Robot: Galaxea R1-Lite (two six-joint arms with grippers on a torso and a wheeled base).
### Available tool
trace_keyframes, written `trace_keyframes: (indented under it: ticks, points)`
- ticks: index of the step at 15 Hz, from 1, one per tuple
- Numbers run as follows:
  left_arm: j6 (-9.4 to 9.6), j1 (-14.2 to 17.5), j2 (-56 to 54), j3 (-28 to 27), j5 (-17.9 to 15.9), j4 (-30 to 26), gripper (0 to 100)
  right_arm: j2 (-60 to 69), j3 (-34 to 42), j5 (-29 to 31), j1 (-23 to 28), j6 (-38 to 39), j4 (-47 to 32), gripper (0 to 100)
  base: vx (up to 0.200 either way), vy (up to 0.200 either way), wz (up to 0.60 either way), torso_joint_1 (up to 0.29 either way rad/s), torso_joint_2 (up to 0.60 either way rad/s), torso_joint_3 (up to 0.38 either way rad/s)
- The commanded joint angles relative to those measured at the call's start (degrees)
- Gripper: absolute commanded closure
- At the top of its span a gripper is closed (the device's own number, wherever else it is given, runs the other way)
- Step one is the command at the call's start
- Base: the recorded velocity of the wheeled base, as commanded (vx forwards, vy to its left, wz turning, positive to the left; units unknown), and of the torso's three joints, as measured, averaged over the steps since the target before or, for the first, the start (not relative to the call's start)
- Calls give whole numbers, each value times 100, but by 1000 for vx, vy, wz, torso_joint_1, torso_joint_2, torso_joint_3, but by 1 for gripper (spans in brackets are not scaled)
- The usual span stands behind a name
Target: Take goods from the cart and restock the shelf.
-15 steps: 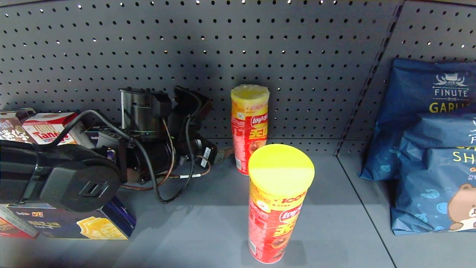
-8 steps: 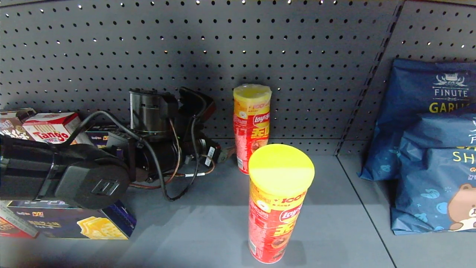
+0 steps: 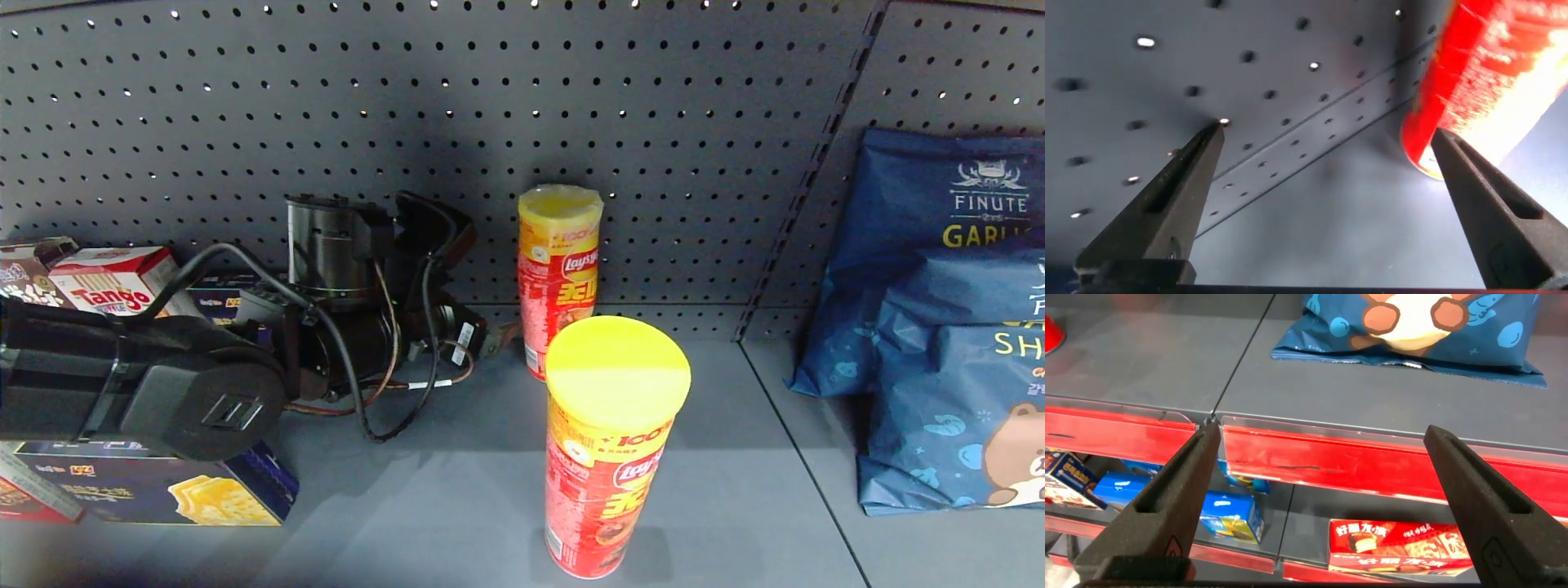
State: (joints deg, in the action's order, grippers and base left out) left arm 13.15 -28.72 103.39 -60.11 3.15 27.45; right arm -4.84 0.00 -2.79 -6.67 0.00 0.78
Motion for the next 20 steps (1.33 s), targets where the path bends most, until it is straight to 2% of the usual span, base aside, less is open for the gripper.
trace_keyframes:
  ticks: [1,5,8,10,12,17,19,20]
  points:
    - [3,7,-302,175,11,-12,0,-8,0,-2,-1,0,1,0,0,0,0,0,0,0]
    - [3,42,-987,307,81,-100,0,1,0,-2,-1,0,1,0,0,0,0,0,0,0]
    - [108,24,-2033,430,90,-944,0,-8,0,-2,-1,0,1,0,0,0,0,0,0,0]
    - [249,33,-2402,536,99,-944,0,1,0,-2,-1,0,1,0,0,0,0,0,0,0]
    - [416,7,-3185,940,81,-944,0,-8,0,-2,-1,0,1,0,0,0,0,0,0,0]
    - [425,33,-4011,1669,107,-917,0,-8,0,-46,-98,-18,1,0,0,0,0,0,0,0]
    - [390,33,-4107,1880,230,-908,0,1,0,51,-107,9,71,0,0,0,0,0,0,0]
    - [372,33,-4134,1933,257,-873,0,-456,-896,235,-98,193,309,0,0,0,0,0,0,0]
